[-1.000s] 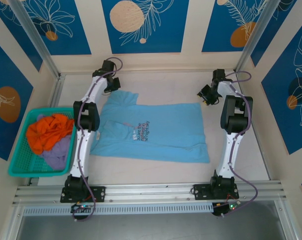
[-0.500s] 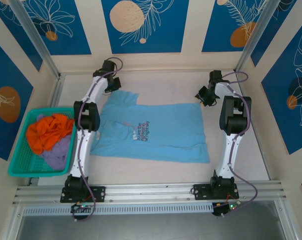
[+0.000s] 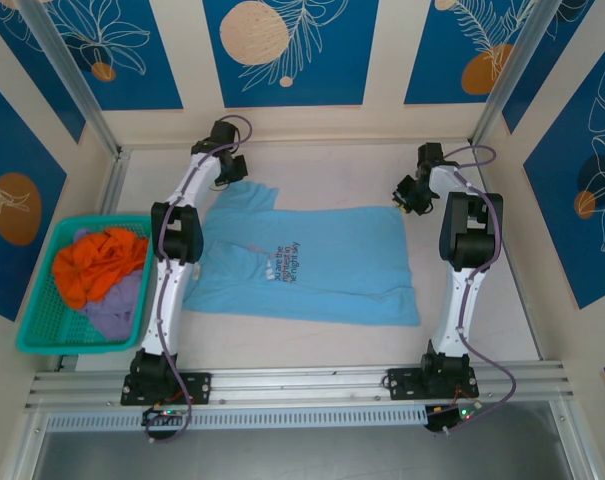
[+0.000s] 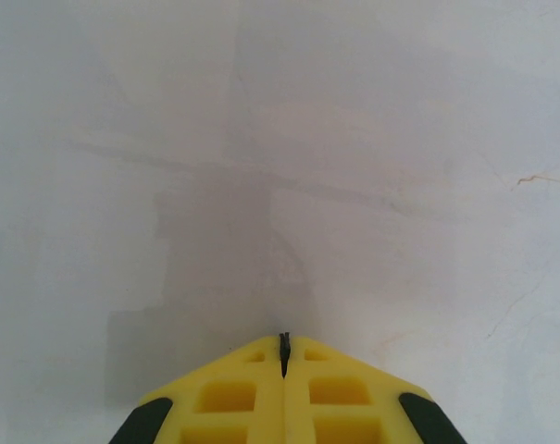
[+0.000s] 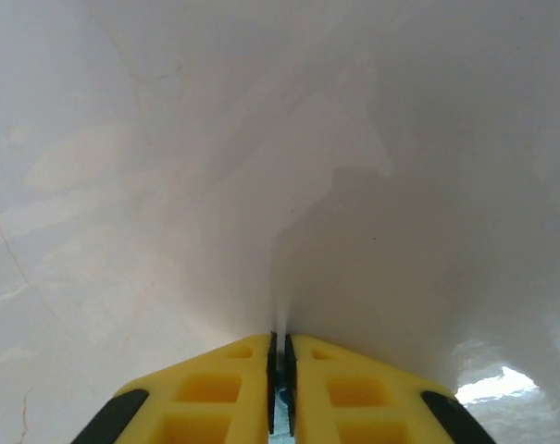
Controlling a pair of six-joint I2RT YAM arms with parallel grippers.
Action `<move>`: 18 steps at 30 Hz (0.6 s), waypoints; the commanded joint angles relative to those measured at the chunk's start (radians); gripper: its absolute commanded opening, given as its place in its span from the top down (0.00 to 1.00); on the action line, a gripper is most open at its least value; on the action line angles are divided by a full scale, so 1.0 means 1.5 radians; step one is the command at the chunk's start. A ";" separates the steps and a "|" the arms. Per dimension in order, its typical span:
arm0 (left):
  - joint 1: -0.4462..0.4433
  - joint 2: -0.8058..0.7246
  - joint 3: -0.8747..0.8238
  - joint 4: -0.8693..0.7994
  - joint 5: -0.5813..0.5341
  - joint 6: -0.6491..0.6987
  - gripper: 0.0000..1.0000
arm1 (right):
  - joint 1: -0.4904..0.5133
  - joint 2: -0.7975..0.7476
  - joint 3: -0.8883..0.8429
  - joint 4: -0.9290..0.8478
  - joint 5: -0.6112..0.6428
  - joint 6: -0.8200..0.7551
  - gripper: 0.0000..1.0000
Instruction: Fold and stack the t-shirts
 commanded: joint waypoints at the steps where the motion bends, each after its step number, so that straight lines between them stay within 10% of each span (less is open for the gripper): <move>1: -0.005 -0.034 0.005 0.000 0.002 -0.010 1.00 | 0.012 -0.006 -0.022 -0.047 0.000 0.001 0.88; 18: -0.015 -0.130 -0.055 0.019 0.014 -0.003 1.00 | 0.010 -0.075 -0.042 0.002 -0.016 -0.018 1.00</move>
